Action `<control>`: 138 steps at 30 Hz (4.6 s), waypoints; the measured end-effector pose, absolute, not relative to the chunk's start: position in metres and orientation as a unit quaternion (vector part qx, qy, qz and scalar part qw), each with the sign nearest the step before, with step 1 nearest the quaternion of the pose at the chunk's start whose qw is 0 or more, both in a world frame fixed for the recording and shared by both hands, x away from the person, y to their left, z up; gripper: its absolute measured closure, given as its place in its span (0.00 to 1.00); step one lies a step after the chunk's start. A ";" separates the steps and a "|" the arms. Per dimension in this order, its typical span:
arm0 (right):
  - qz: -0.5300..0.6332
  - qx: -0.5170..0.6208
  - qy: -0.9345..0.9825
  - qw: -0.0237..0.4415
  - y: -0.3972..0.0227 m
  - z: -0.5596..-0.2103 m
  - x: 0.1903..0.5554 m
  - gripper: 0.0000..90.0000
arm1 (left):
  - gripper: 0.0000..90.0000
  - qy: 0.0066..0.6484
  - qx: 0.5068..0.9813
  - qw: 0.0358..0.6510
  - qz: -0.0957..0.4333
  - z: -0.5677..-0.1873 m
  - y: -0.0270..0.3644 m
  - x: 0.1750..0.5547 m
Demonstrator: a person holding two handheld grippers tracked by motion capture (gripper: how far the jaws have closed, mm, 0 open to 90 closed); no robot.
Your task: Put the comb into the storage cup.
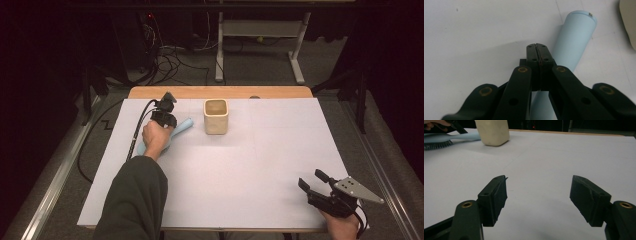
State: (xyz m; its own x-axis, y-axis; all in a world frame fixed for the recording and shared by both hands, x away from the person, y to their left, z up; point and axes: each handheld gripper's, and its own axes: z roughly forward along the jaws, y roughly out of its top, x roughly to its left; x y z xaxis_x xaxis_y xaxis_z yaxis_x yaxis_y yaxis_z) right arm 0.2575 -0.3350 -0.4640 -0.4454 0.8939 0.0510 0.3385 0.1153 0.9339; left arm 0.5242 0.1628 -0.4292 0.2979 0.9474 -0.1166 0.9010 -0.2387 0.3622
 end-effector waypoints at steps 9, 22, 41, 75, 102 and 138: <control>0.495 0.449 0.687 0.286 -0.337 -0.463 0.256 0.34 | 0.99 0.560 0.809 0.173 0.043 -0.430 0.152 0.517; 0.499 0.447 0.684 0.288 -0.339 -0.462 0.254 0.34 | 0.99 0.543 0.819 0.184 0.027 -0.432 0.142 0.503; 0.499 0.444 0.686 0.289 -0.338 -0.462 0.253 0.34 | 0.99 0.528 0.827 0.193 0.019 -0.434 0.139 0.486; 0.497 0.445 0.687 0.288 -0.339 -0.462 0.253 0.34 | 0.99 0.479 0.849 0.224 0.021 -0.435 0.133 0.440; 0.496 0.446 0.688 0.287 -0.337 -0.462 0.254 0.34 | 0.99 0.464 0.856 0.227 0.030 -0.435 0.140 0.412; 0.493 0.445 0.690 0.287 -0.336 -0.462 0.254 0.34 | 0.99 0.451 0.862 0.224 0.057 -0.437 0.160 0.375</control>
State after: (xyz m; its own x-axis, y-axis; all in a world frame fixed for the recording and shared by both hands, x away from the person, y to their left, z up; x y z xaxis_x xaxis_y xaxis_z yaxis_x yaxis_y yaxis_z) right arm 0.2537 -0.3362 -0.4621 -0.4387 0.8976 0.0426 0.3304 0.1169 0.9366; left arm 0.3748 0.1595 -0.4373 0.5870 0.8029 -0.1041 0.7520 -0.4931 0.4373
